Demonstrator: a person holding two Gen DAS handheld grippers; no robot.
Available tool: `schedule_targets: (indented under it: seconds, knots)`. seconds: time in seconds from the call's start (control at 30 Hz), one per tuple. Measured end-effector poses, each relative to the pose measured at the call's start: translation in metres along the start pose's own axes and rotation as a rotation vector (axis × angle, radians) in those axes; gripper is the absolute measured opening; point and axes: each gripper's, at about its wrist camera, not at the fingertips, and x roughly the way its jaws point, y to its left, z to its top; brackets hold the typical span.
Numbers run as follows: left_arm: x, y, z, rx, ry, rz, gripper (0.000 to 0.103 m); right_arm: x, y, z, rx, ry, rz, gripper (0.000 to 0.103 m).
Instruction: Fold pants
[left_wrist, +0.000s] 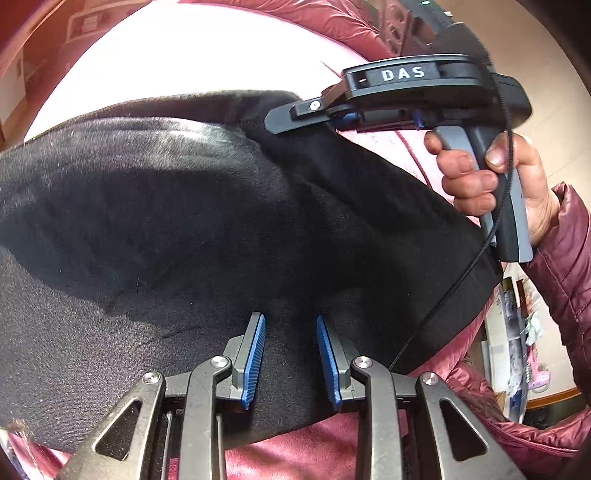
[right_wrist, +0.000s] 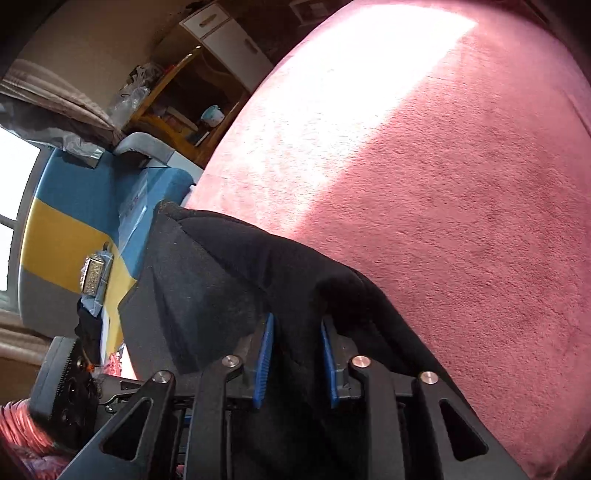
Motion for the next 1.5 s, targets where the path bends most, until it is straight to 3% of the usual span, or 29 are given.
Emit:
schedule_targets:
  seconds: [0.13,0.27,0.47,0.6,0.67,0.77,0.87,1.07,1.2,1.37,1.5]
  knots:
    - [-0.001,0.009,0.001,-0.035,-0.007,-0.010,0.029,-0.026,-0.010,0.008,0.117,-0.175,0.026,0.009]
    - [0.002,0.014,0.001,-0.062,0.002,0.002,0.029,0.008,-0.018,0.008,0.135,-0.101,-0.095,0.008]
    - [-0.014,0.015,0.004,-0.081,-0.029,-0.009,0.030,0.017,-0.012,0.010,0.137,-0.097,-0.130,0.009]
    - [-0.050,0.047,0.009,-0.178,-0.122,0.011,0.030,-0.003,0.001,0.013,0.150,-0.155,-0.141,0.017]
    - [-0.066,0.066,0.011,-0.234,-0.166,0.038,0.031,-0.023,0.007,0.008,0.148,-0.209,-0.145,0.029]
    - [-0.084,0.087,0.017,-0.288,-0.217,0.047,0.031,-0.044,0.026,-0.004,0.121,-0.255,-0.118,0.030]
    - [-0.090,0.092,0.033,-0.278,-0.246,0.006,0.031,-0.050,0.044,-0.022,0.087,-0.248,-0.100,0.030]
    - [-0.062,0.080,0.067,-0.224,-0.202,0.063,0.031,-0.013,0.056,-0.048,0.082,-0.166,-0.156,0.030]
    - [-0.023,0.079,0.077,-0.209,-0.104,0.234,0.029,0.009,0.039,-0.053,0.124,-0.111,-0.252,0.030]
    - [-0.024,0.093,0.075,-0.243,-0.119,0.203,0.028,0.021,0.021,-0.048,0.165,-0.107,-0.238,0.027]
    - [-0.069,0.101,0.058,-0.282,-0.179,0.153,0.033,0.014,0.028,-0.048,0.143,-0.120,-0.260,0.028]
